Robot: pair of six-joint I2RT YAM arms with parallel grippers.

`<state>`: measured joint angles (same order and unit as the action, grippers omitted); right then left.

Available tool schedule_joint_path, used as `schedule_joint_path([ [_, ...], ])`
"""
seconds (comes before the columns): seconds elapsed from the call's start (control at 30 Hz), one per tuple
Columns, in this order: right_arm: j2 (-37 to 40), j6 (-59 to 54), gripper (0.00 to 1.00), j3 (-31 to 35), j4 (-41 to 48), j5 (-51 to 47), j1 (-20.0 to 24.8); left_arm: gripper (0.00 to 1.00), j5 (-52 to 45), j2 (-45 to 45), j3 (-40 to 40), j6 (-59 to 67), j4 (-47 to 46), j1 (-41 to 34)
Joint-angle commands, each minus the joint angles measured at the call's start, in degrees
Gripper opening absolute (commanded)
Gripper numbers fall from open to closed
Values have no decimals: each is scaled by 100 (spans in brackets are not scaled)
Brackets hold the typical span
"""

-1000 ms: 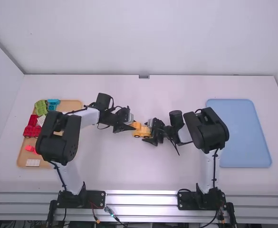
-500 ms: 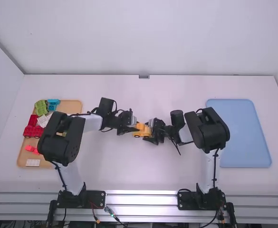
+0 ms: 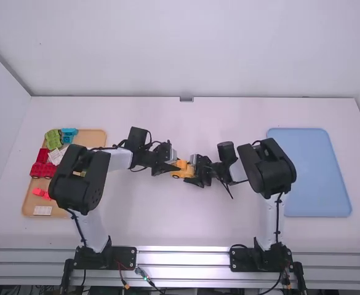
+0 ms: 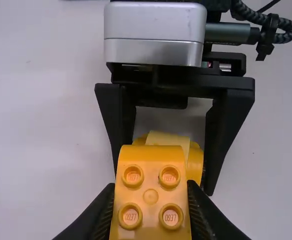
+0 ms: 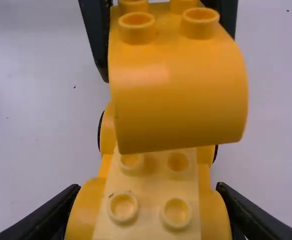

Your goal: Assemble lego blocks to make yellow taxi

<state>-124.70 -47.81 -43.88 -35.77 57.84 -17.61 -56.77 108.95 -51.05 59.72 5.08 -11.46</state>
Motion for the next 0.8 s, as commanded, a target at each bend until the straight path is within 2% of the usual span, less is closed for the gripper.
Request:
schedule_joint_path([
  [0.0, -63, -192, 68, -118, 70, 98, -2, 2, -125, -28, 50, -35, -9, -24],
  [0.23, -63, -227, 67, -111, 28, 87, -7, 2, -422, -7, 50, 179, -61, -24],
  [0.47, -63, -715, 75, -111, 254, 238, -2, 2, -382, 4, 50, 160, -210, -24],
  [0.67, -63, -789, 76, -157, 372, 236, 4, 2, -361, 4, 55, 157, -313, -46],
  [0.73, -63, -509, 91, -203, 308, 238, -7, 2, -212, 4, 52, 155, -302, -96],
  [0.77, -63, -420, 92, -232, 313, 236, -2, 2, -92, 4, 46, 155, -289, -109],
])
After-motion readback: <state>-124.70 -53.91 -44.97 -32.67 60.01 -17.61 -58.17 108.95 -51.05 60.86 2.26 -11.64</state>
